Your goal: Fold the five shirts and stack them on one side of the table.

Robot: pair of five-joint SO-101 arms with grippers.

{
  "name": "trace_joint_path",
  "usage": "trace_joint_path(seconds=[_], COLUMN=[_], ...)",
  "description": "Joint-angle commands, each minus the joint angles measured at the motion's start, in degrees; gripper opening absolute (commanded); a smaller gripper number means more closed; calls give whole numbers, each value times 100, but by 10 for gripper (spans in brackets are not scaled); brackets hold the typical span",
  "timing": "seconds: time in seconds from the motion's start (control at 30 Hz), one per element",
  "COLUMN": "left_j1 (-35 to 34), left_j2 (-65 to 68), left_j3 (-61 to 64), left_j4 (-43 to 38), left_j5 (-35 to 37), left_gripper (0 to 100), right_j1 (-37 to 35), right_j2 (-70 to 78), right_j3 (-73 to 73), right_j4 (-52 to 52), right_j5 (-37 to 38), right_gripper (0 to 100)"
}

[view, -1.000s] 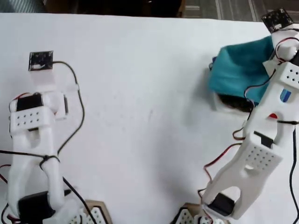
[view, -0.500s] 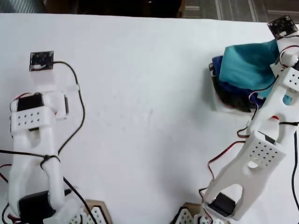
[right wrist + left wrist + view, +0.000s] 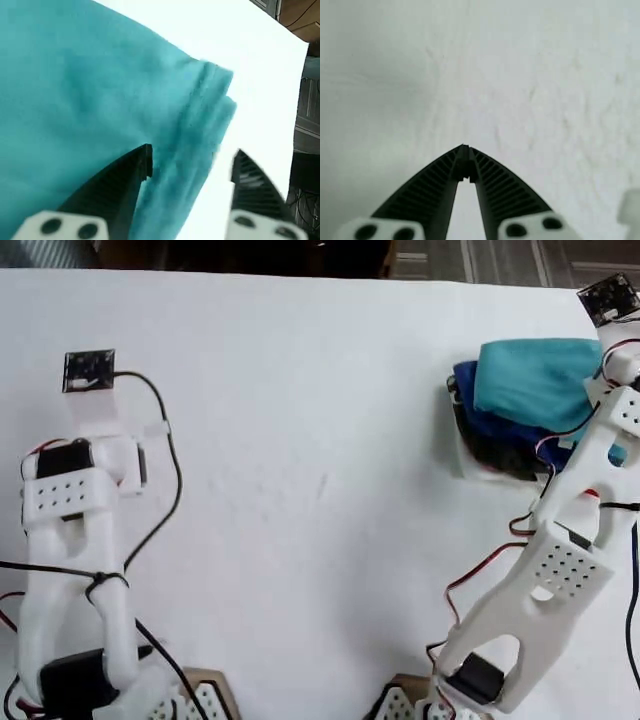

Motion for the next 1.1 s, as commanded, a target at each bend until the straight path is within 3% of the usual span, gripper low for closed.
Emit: trace_joint_path(seconds=[0.0,0.17,0.37,0.5,0.7,0.93,1.07], left_j1=[-44,-44,-44,-44,-44,-44,-26], left_j2=[-229,-229,-229,-229,-229,-229,-229], left_j3=[-31,-31,-75,-75,-75,-75,-75], left_j4=[-62,-53,-88,-88,-88,-88,-88], left_j5=[35,35,35,35,26,26,26], left_gripper=[26,26,26,26,26,26,26], right_j1=[75,-4,-769,-1473,-1912,-1675,-1376], right_j2=[-171,-215,-189,-163,-154,4,101], right_j3=[-536,-1363,-2180,-2224,-1591,-290,105], right_j4=[13,259,2281,3213,3213,3196,3213], right_j5=[-44,-1116,-1424,-1468,-1468,-1345,-501], right_gripper=[275,245,10,17,19,19,20])
